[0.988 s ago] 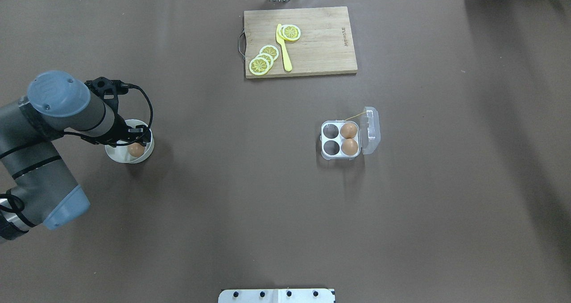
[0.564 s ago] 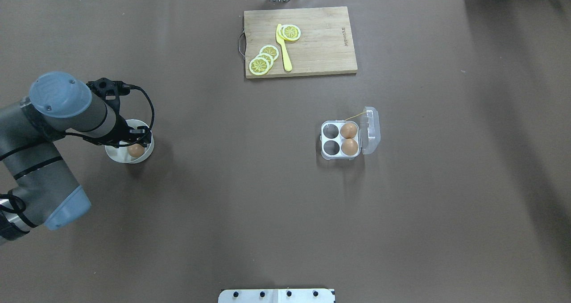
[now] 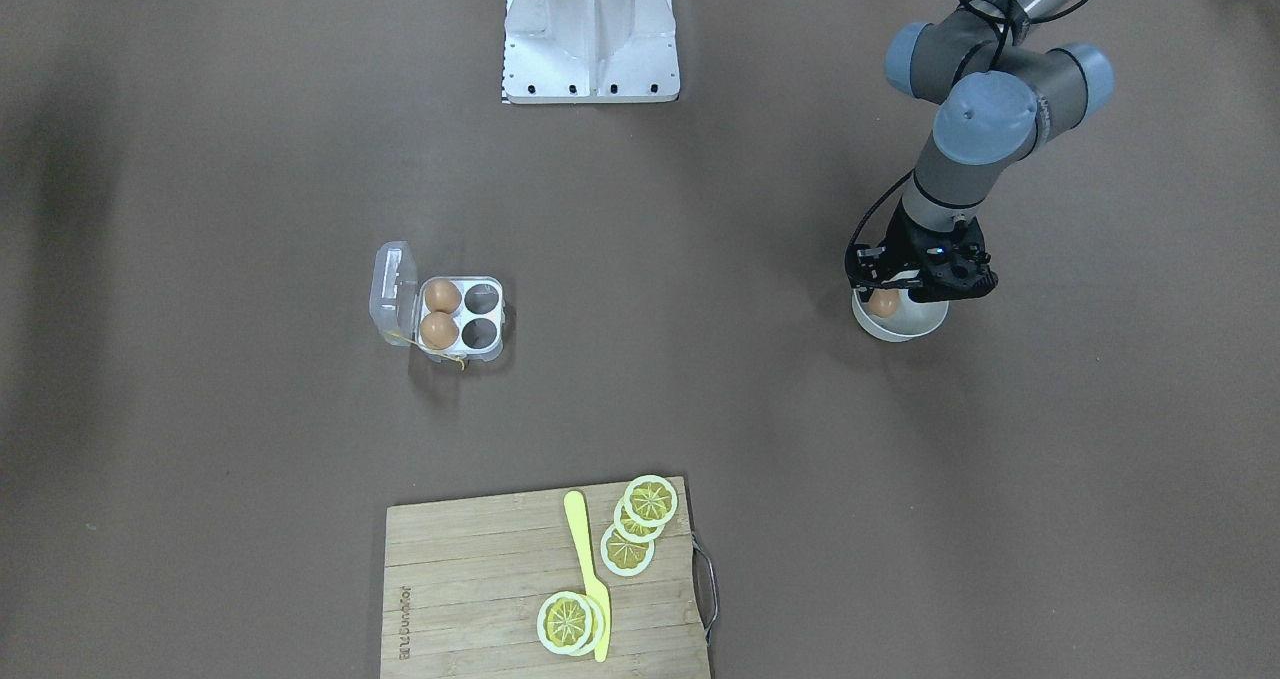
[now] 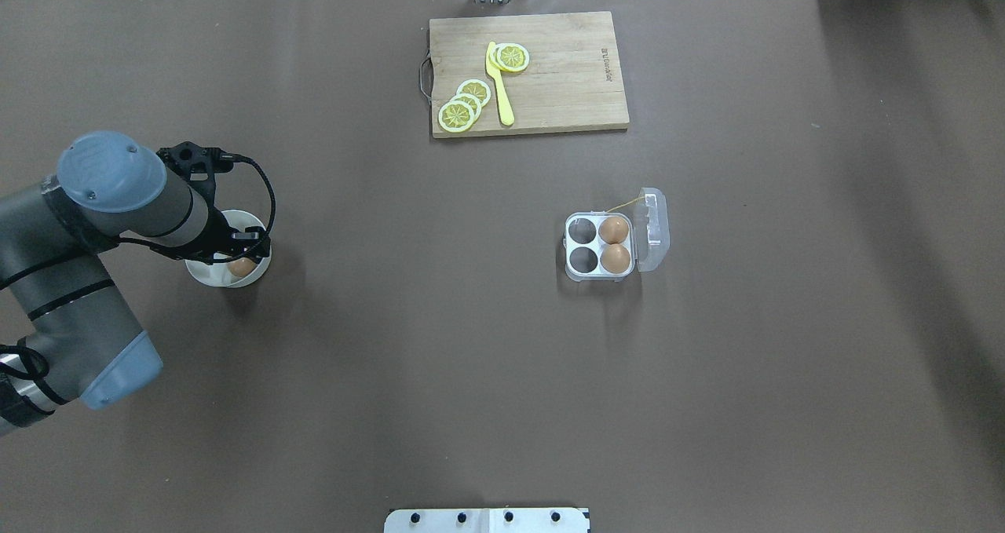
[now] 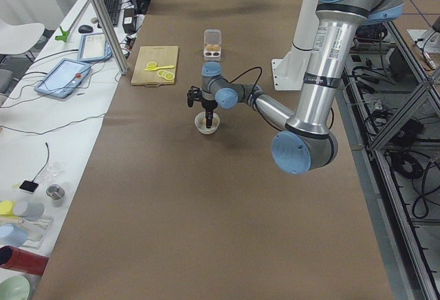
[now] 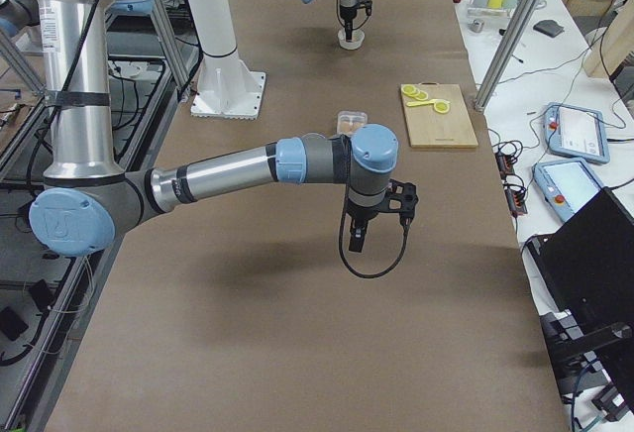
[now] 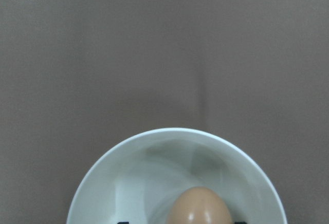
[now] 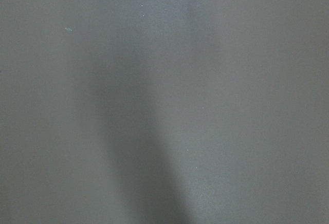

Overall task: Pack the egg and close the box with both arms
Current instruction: 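Lower the left gripper into the bowl and close on the egg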

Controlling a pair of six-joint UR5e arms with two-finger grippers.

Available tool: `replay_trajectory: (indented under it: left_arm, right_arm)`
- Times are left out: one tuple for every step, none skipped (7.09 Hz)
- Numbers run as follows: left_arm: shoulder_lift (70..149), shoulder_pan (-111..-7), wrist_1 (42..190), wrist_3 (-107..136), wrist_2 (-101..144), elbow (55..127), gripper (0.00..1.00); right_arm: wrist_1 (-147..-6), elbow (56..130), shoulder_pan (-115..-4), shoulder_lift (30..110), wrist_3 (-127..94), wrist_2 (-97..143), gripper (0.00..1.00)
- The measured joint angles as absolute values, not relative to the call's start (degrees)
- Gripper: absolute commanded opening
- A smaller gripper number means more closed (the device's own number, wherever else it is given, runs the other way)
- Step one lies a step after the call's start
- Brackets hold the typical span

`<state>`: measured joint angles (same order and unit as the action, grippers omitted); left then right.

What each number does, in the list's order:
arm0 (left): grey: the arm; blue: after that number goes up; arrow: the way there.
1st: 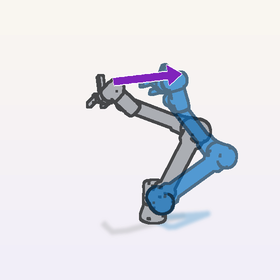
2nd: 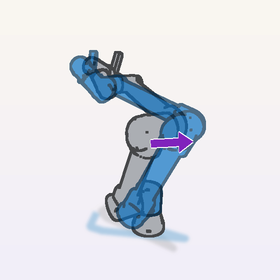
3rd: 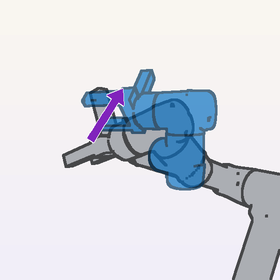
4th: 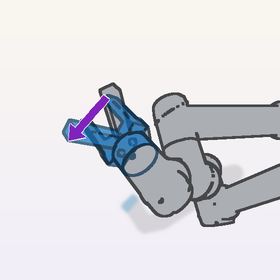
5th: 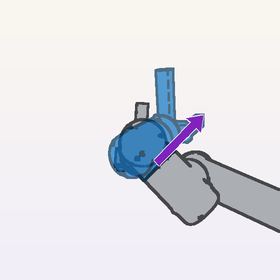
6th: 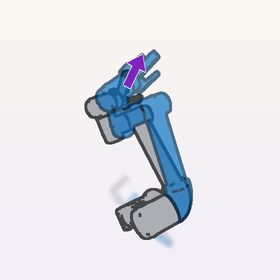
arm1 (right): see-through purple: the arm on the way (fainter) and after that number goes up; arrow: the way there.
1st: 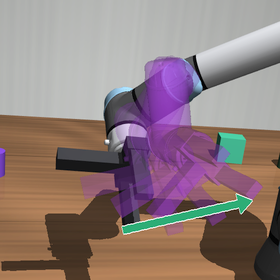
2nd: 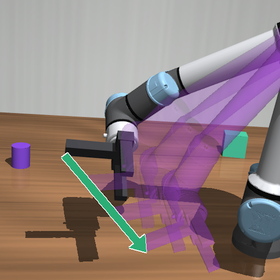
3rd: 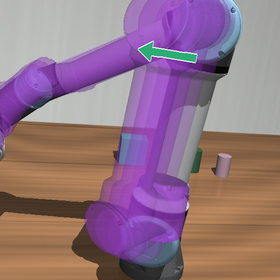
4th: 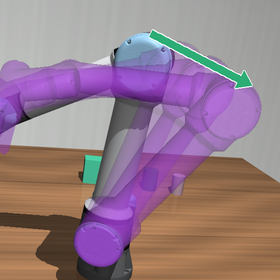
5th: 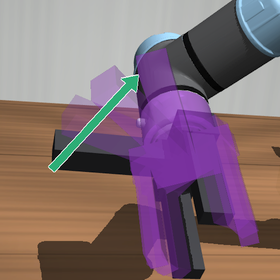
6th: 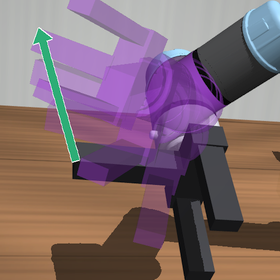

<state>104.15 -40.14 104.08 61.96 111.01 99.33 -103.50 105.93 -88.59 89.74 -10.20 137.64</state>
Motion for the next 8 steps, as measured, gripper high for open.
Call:
replay_trajectory:
  left_arm:
    - [104.15,-40.03,104.12,61.96,111.03,99.29,0.66]
    - [104.15,-39.96,104.14,61.96,111.06,99.26,0.62]
    - [104.15,-39.93,104.13,61.97,111.08,99.25,0.62]
    - [104.23,-39.91,104.11,61.96,111.09,99.23,0.63]
    - [104.41,-39.91,104.11,61.96,111.09,99.11,0.63]
    - [104.62,-39.90,104.10,61.96,111.09,98.92,0.63]
    - [104.71,-39.90,104.13,61.92,111.09,98.72,0.59]
    - [104.74,-39.90,104.17,61.89,111.09,98.55,0.42]
  right_arm:
    - [-103.51,105.93,-88.59,89.74,-10.20,137.64,1.00]
    - [-103.53,105.99,-88.59,89.74,-10.19,137.64,1.00]
    - [-103.53,106.07,-88.59,89.74,-10.20,137.64,1.00]
    - [-103.54,106.12,-88.59,89.74,-10.20,137.64,1.00]
    - [-103.53,106.13,-88.59,89.75,-10.19,137.64,1.00]
    - [-103.54,106.10,-88.59,89.79,-10.20,137.64,1.00]
    - [-103.54,106.07,-88.59,89.79,-10.19,137.64,1.00]
    - [-103.54,106.07,-88.59,89.79,-10.19,137.64,1.00]
